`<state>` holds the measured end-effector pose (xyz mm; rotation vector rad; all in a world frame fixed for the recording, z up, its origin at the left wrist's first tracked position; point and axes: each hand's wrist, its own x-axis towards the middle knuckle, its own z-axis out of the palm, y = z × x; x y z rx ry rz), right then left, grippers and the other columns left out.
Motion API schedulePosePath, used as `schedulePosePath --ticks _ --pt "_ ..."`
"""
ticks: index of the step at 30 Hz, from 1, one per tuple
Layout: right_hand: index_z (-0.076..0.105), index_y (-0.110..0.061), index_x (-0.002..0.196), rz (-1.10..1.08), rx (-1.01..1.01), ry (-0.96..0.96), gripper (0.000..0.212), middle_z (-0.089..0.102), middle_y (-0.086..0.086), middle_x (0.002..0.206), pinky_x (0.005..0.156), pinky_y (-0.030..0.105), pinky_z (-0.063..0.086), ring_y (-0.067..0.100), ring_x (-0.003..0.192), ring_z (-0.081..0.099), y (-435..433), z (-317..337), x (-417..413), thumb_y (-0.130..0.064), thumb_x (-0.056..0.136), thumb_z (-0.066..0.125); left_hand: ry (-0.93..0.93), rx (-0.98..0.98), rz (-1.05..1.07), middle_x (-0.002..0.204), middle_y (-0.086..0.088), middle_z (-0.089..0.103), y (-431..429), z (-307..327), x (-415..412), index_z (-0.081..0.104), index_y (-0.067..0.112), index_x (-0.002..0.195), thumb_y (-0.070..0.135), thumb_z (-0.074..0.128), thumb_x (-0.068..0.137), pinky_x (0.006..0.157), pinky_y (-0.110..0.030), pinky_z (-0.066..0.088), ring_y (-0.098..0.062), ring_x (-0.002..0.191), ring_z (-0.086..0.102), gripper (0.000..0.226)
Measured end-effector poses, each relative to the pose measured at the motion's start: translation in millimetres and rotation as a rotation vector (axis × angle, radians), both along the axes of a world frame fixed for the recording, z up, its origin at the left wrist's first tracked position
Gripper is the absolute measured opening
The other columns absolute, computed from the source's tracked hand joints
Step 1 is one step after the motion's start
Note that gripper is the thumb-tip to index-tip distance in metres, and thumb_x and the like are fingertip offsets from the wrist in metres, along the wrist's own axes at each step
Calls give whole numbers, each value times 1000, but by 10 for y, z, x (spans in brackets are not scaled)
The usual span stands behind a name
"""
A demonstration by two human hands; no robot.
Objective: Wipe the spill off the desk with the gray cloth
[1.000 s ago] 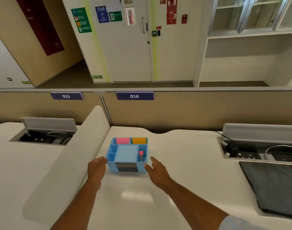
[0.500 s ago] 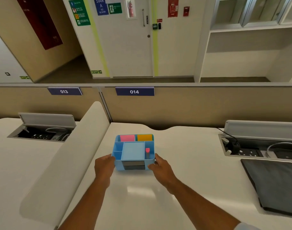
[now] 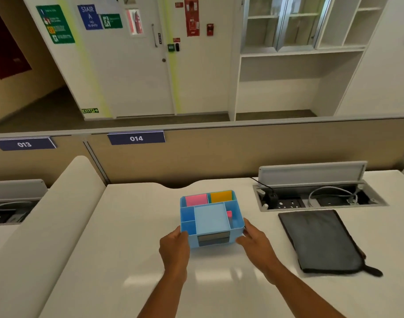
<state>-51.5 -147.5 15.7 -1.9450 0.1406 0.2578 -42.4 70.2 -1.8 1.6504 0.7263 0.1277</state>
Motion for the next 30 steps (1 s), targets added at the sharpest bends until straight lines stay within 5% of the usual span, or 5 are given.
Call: schedulePosePath --ticks 10,23,26,30 --pt "52 -34 138 -133 8 -11 37 69 -8 126 94 28 58 12 116 65 -823 2 -95 -17 106 55 18 12 -102 84 -1 70 -886 44 152 60 26 82 20 63 98 55 -22 45 -18 77 67 18" --pt "45 -22 151 -164 17 60 46 64 -6 123 104 40 57 15 115 63 -916 -59 -92 -16 107 53 56 82 -112 78 -3 68 -1013 -49 118 59 23 78 19 60 99 54 -23 43 -18 71 63 22" --pt "42 -18 155 -161 -4 69 48 63 3 137 109 43 54 19 122 62 -909 -23 -95 -19 108 52 53 117 -153 79 -2 68 -982 -14 105 59 25 79 24 59 101 55 -23 44 -17 72 64 22" --pt "24 -21 165 -222 -64 98 63 37 8 166 118 44 40 27 149 42 -900 31 -92 -34 109 50 62 207 -264 98 -8 74 -939 -32 91 65 19 96 35 50 105 65 -25 53 -19 85 69 24"
